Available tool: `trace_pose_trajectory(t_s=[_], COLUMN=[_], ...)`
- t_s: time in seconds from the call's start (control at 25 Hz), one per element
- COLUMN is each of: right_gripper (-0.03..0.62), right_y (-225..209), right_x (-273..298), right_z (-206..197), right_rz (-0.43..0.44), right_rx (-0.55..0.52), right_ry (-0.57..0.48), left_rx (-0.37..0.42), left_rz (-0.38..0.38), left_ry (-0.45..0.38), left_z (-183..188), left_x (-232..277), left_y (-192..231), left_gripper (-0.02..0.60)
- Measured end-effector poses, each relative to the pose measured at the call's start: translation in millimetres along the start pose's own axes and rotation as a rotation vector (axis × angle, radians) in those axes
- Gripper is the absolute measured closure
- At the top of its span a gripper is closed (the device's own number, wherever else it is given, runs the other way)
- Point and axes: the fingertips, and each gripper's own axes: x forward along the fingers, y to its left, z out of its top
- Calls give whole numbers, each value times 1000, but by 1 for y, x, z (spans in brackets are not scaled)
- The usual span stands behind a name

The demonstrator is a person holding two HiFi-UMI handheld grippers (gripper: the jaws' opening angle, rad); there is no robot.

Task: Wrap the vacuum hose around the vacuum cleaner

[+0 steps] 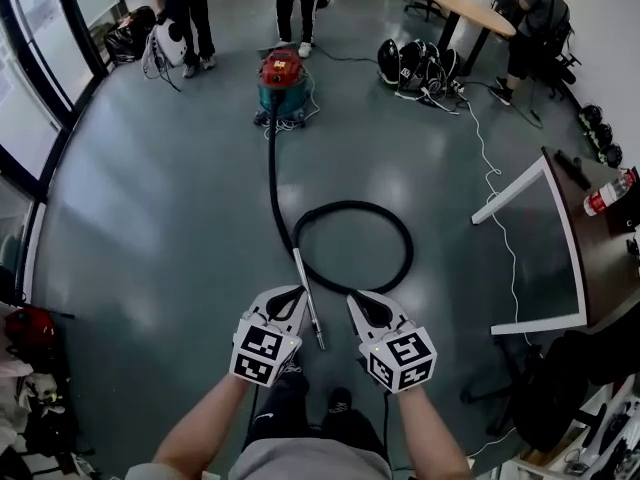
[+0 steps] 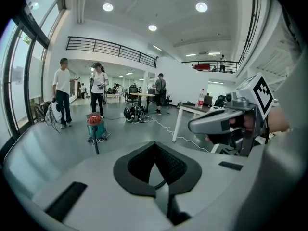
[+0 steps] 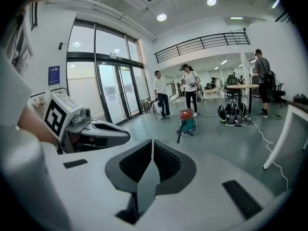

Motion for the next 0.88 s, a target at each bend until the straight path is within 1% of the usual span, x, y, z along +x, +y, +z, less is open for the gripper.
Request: trace_pose_trajectory(t_s=[0.12,0.24,0.44,0.6,0.68,0.76,0.88], right_gripper=[591,589,537,498,462,456,456], right_y=[-11,-26,-61,-81,-92,-103,-117], right_x=[33,66,121,169,195,219,260], right_z=[-33,-79,-184,-272,-318,-362,-423], right_rz=[-16,-30,-40,-38,-30,-16,7], right_rx=[12,34,69,75,72,69,71], right_ry=[68,124,210,275,297,308,315], left_rx=[10,12,28,2,-9,-16,15], left_rz=[-22,-63,-109,-119,-123,-131,-146], left_ry=[43,93,177,250,286,309,318], left_z=[-27,-72,-174,-261,-304,-346,-398], left_x=[27,62,133,184,211,240,279], left_y=[26,41,53,66,71,75,86], left_gripper=[577,577,577,577,577,577,577])
